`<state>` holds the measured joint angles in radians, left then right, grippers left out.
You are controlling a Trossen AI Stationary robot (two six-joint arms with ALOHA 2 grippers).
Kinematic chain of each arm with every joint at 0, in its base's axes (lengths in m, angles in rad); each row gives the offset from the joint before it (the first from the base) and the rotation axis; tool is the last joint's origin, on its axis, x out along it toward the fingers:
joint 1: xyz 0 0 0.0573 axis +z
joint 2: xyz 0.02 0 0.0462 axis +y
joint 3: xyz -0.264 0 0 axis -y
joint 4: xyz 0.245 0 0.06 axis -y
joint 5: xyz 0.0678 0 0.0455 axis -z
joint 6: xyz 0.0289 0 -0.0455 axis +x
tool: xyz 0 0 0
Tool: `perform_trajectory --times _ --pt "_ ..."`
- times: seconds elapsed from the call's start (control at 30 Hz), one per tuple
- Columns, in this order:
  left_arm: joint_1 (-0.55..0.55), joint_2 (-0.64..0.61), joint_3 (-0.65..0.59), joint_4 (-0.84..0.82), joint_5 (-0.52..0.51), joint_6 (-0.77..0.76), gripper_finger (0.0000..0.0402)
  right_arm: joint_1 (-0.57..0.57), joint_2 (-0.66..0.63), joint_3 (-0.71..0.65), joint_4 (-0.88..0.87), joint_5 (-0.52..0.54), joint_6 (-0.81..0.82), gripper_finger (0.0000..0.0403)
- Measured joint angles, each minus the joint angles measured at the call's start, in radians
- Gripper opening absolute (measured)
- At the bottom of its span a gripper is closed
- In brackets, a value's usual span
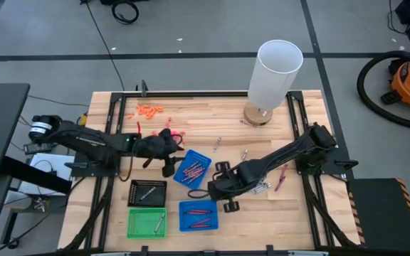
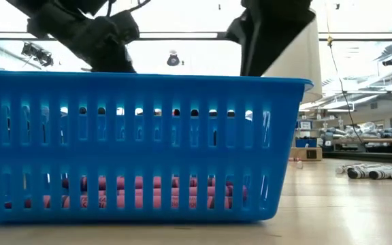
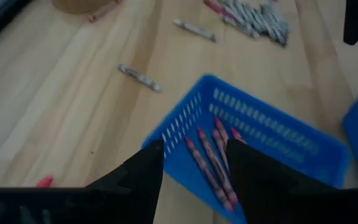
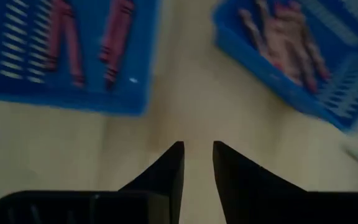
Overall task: Sort crayons
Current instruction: Put the white crayon into the green bin
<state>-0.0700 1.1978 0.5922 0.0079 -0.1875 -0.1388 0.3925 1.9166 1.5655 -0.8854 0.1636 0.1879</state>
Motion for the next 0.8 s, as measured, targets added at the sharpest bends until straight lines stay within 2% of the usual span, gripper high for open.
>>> perform_trajectory --times 0.1,0.27,0.4,0.6,0.8 --pt "0.032 0.023 0.0 0.053 0.001 -0.004 0.0187 0.007 -0.046 -0.059 -0.012 0.085 0.045 0.0093" --pt "0.087 0.103 0.062 0.053 0.049 -0.025 0.0187 0.007 -0.138 -0.206 0.046 0.168 0.105 0.0093" --pt "0.115 0.203 0.142 0.042 0.055 -0.04 0.0187 -0.01 -0.207 -0.336 0.11 0.2 0.161 0.0093" --pt "0.135 0.339 0.237 0.039 0.054 -0.062 0.0187 -0.017 -0.323 -0.485 0.119 0.267 0.276 0.0093" --pt "0.147 0.456 0.337 0.041 0.052 -0.069 0.0187 0.001 -0.432 -0.608 0.2 0.319 0.31 0.0093"
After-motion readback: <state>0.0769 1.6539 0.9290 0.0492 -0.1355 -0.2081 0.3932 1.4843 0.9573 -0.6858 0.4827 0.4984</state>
